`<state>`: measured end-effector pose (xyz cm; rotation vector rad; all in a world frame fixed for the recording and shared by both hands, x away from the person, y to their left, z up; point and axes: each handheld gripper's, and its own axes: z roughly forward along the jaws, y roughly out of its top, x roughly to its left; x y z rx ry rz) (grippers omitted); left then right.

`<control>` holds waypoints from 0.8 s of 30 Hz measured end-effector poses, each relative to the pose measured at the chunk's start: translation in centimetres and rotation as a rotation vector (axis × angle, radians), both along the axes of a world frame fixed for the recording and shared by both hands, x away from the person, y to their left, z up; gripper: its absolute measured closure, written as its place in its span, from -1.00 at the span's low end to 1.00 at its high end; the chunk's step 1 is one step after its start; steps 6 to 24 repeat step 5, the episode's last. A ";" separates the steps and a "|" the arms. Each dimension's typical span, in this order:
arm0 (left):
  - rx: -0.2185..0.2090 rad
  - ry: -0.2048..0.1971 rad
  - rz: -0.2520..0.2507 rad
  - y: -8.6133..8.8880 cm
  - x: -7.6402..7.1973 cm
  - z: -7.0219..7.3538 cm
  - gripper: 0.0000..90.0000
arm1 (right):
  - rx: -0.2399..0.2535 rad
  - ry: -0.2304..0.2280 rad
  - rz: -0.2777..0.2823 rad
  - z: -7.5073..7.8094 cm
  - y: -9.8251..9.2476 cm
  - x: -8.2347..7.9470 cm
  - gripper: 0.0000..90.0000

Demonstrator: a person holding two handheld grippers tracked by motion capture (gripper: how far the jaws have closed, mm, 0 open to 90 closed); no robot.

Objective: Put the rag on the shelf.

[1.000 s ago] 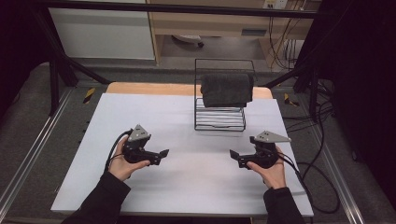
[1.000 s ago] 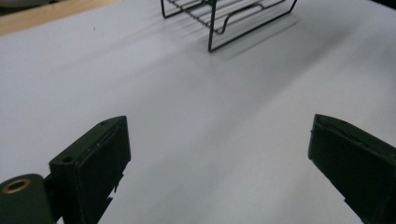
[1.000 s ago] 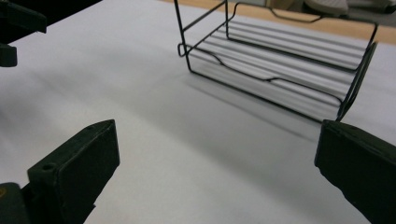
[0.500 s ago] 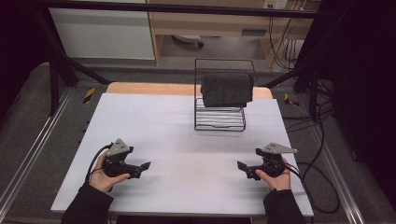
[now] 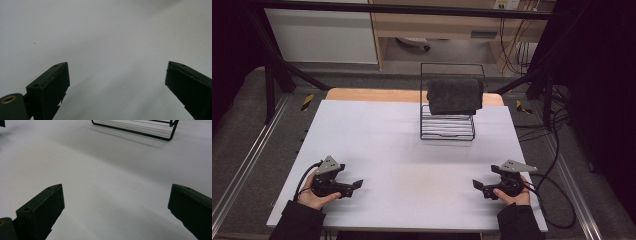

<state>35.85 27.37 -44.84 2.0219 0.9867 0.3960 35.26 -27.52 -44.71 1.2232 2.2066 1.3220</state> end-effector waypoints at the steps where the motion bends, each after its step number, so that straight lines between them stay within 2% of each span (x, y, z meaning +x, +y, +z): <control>1: 0.001 -0.002 -0.001 0.0 0.0 0.0 -0.87 | 0.001 0.001 -0.001 -0.1 0.0 0.0 -0.97; 24: 0.007 -0.008 -0.006 0.0 0.0 0.0 -0.87 | 0.008 0.008 0.009 -0.2 0.0 0.0 -0.96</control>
